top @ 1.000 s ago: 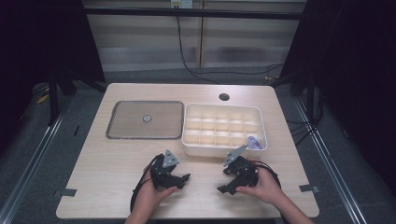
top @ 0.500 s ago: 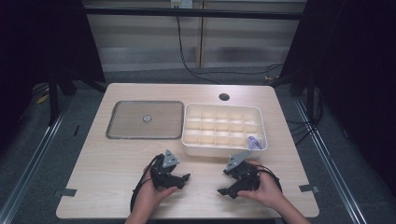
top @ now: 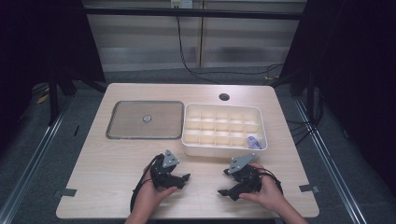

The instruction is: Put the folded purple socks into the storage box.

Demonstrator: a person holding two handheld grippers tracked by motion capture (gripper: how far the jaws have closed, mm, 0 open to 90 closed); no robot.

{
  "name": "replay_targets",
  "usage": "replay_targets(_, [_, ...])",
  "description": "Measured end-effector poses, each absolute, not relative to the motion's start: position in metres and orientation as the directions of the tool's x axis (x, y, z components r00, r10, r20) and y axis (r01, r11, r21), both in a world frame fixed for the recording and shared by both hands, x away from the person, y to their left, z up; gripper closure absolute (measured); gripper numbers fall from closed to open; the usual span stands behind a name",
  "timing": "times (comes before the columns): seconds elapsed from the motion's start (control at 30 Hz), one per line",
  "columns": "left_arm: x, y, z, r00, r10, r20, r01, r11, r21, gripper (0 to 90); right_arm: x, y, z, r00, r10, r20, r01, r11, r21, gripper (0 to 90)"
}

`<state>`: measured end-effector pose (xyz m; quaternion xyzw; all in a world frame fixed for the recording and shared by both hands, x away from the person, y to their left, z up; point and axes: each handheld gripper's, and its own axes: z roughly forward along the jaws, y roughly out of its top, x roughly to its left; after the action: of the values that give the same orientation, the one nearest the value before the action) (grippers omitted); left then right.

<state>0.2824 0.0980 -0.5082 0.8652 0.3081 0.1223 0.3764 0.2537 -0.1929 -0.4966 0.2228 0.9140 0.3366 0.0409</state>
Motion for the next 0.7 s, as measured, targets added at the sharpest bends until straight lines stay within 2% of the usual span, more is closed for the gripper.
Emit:
replay_targets(0.27, [0.2823,0.0979,-0.5083,0.780,0.626,-0.021,0.442,-0.526,0.727,19.1,0.2487,-0.1929,-0.5003,-0.903,0.428,0.033,0.343,0.672,0.656,18.8])
replay_targets(0.7, [0.2823,0.0979,-0.5083,0.780,0.626,-0.021,0.441,-0.526,0.727,19.1,0.2443,-0.1959,-0.5055,-0.896,0.442,0.034,0.337,0.630,0.700,17.8])
